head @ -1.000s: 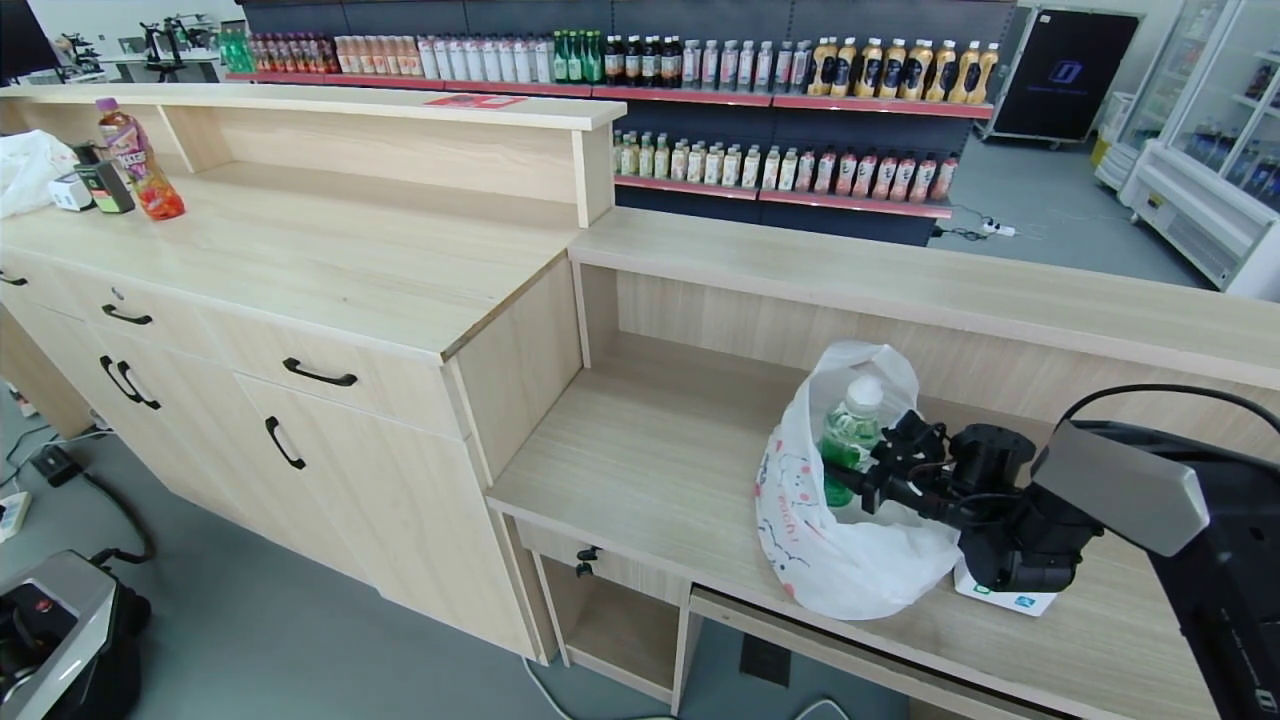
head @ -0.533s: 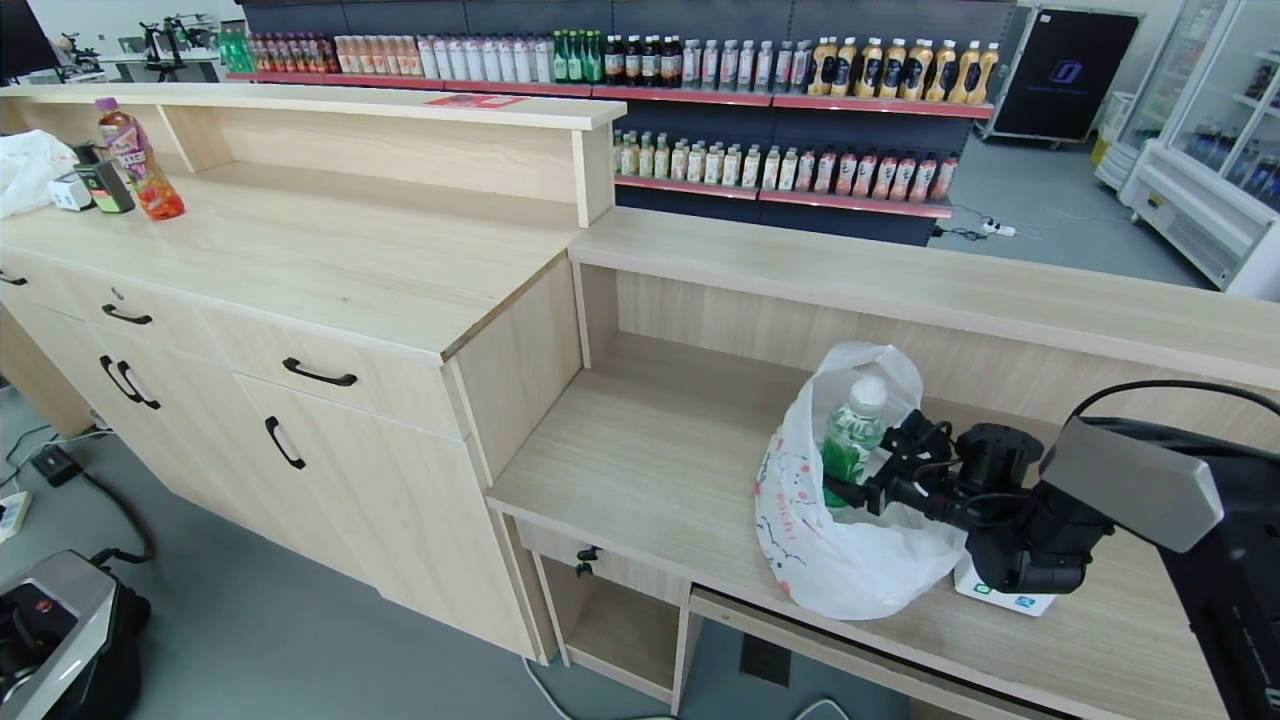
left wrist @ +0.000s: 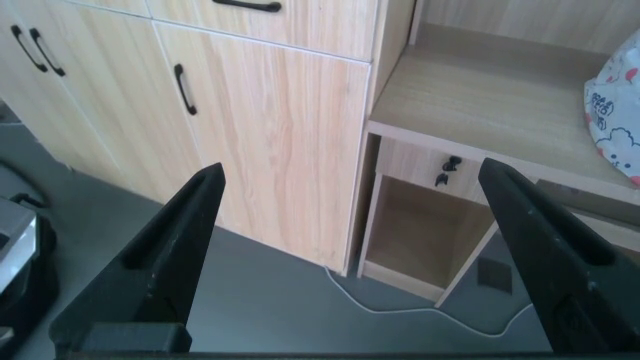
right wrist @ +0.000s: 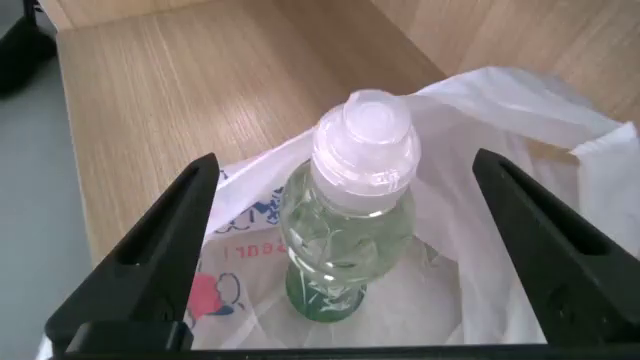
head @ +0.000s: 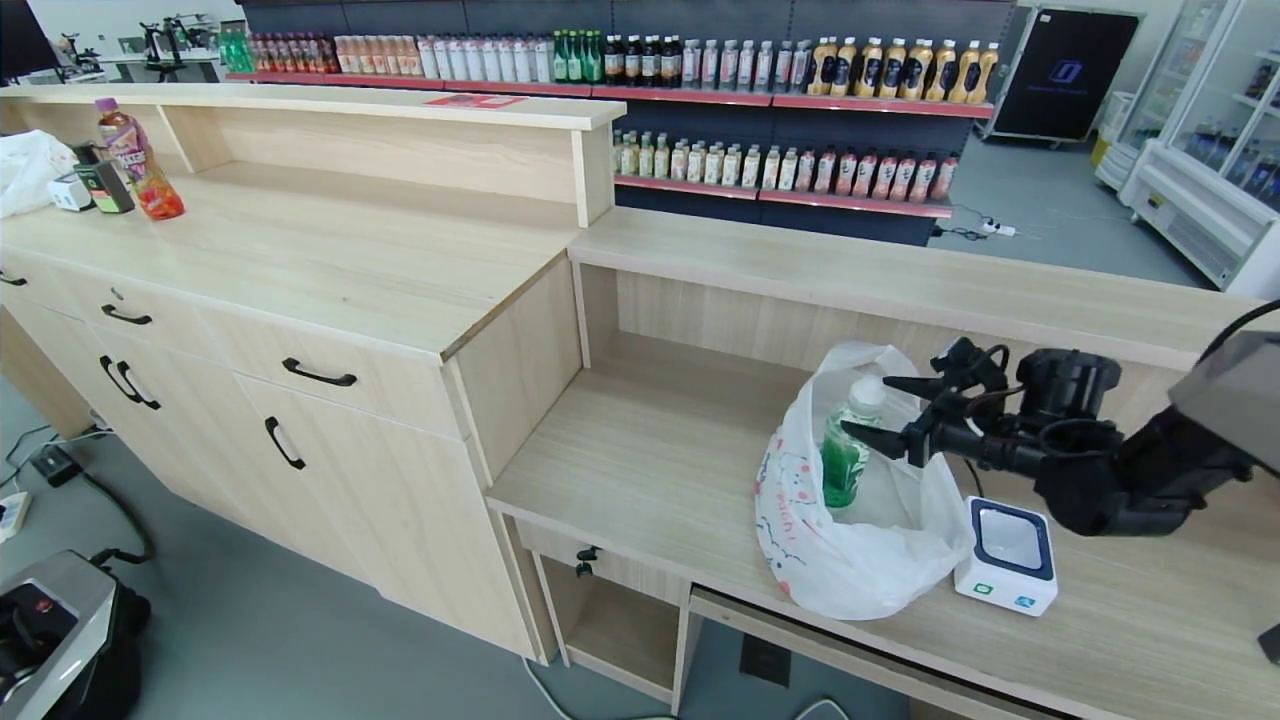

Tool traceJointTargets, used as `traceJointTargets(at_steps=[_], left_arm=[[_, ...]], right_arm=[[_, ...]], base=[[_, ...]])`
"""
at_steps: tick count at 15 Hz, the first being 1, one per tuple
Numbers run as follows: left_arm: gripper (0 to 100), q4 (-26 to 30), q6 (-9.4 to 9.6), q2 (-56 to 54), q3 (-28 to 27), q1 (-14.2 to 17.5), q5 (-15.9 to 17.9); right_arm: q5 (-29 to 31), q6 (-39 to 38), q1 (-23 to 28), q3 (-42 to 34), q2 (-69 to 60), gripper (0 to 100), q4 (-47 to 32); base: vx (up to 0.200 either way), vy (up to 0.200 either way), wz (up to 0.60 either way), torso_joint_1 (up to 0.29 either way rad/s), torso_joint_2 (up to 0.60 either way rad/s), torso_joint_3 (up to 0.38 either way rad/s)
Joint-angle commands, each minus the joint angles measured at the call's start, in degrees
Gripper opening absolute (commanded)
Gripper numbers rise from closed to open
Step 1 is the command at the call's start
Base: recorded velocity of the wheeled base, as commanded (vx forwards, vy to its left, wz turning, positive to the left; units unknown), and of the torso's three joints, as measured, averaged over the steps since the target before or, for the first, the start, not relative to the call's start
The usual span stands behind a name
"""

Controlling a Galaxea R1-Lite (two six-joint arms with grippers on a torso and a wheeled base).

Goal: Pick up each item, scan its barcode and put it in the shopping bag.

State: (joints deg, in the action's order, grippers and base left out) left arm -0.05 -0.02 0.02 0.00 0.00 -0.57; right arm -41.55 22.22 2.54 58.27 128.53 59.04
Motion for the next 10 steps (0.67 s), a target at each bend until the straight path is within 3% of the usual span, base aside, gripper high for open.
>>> traceJointTargets(at_steps=[1, 2, 4, 5, 6, 8, 10], left_arm=[[100, 0.0, 0.02, 0.0, 0.0, 0.0, 0.0], [100, 0.0, -0.06, 0.0, 0.0, 0.0, 0.0], [100, 0.0, 0.02, 0.0, 0.0, 0.0, 0.0], [100, 0.0, -0.06, 0.0, 0.0, 0.0, 0.0], [100, 0.0, 0.02, 0.0, 0.0, 0.0, 0.0], [100, 0.0, 0.02, 0.0, 0.0, 0.0, 0.0], [100, 0.0, 0.02, 0.0, 0.0, 0.0, 0.0]], right_arm=[[1.2, 0.8, 2.8, -10.4, -26.2, 100, -12.5], [1.6, 0.8, 4.1, -16.4, -36.1, 100, -15.4], [1.6, 1.4, 9.8, -19.8, -48.1, 100, -24.0], [2.5, 4.1, 15.8, -20.0, -56.3, 100, -35.4], [4.4, 7.9, 20.1, -20.6, -60.0, 100, -40.8], [11.7, 9.2, 24.4, -22.0, -62.4, 100, -44.0], [21.1, 4.4, 25.6, -21.7, -62.1, 100, -45.5]], base=[[0.0, 0.0, 0.0, 0.0, 0.0, 0.0], [0.0, 0.0, 0.0, 0.0, 0.0, 0.0], [0.0, 0.0, 0.0, 0.0, 0.0, 0.0], [0.0, 0.0, 0.0, 0.0, 0.0, 0.0], [0.0, 0.0, 0.0, 0.0, 0.0, 0.0], [0.0, 0.0, -0.3, 0.001, 0.0, 0.004], [0.0, 0.0, -0.6, -0.002, 0.0, 0.007]])
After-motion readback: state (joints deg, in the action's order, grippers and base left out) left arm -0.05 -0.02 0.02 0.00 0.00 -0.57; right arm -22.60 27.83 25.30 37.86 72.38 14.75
